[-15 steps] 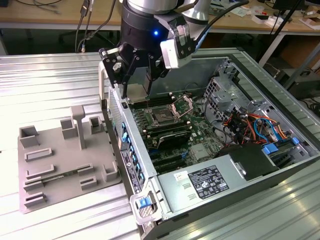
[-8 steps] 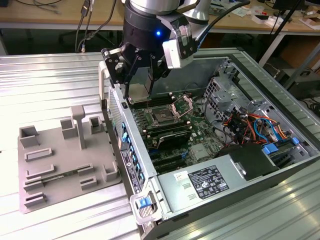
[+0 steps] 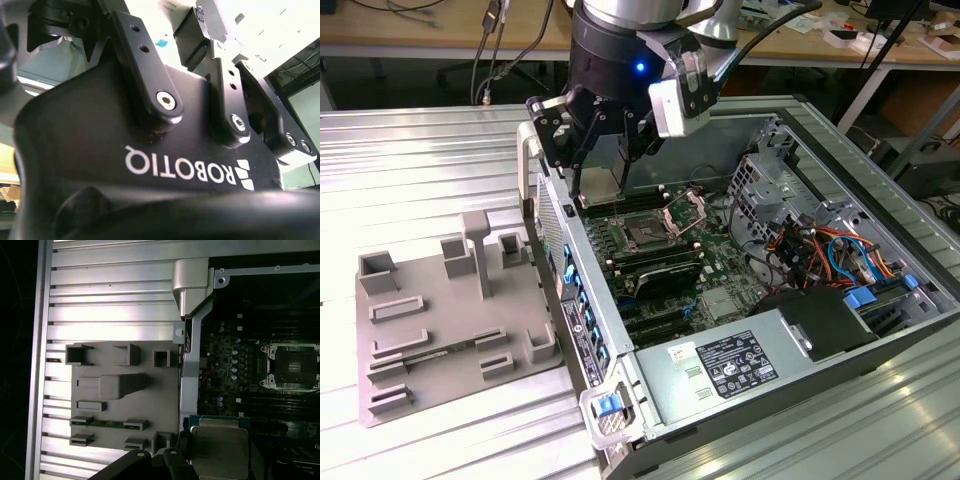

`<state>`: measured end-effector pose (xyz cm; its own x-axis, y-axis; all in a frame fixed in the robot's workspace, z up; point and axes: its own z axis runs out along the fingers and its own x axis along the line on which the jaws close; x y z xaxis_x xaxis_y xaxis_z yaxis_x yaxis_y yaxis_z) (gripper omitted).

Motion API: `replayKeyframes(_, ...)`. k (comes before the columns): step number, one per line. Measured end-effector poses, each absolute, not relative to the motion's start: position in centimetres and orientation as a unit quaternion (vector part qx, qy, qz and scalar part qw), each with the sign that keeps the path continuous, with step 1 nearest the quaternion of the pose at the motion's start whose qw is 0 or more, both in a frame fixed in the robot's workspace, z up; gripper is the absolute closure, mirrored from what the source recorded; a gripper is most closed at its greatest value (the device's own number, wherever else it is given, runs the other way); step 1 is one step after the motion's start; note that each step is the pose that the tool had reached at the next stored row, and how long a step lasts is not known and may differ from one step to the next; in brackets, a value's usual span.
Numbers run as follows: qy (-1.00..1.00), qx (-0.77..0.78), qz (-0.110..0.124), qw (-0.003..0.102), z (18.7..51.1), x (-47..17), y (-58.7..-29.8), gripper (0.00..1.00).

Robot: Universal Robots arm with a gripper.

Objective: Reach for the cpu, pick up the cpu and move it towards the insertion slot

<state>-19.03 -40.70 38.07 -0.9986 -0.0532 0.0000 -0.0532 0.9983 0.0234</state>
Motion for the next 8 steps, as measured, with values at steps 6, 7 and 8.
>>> replayKeyframes(6,-1.000,0.027,-0.012,0.000,38.03,-18.73,-40.70,0.45)
replayKeyframes(7,-1.000,0.027,-0.012,0.000,38.03,-18.70,-40.70,0.45)
replayKeyframes(8,-1.000,0.027,-0.012,0.000,38.03,-18.66,-40.70,0.45)
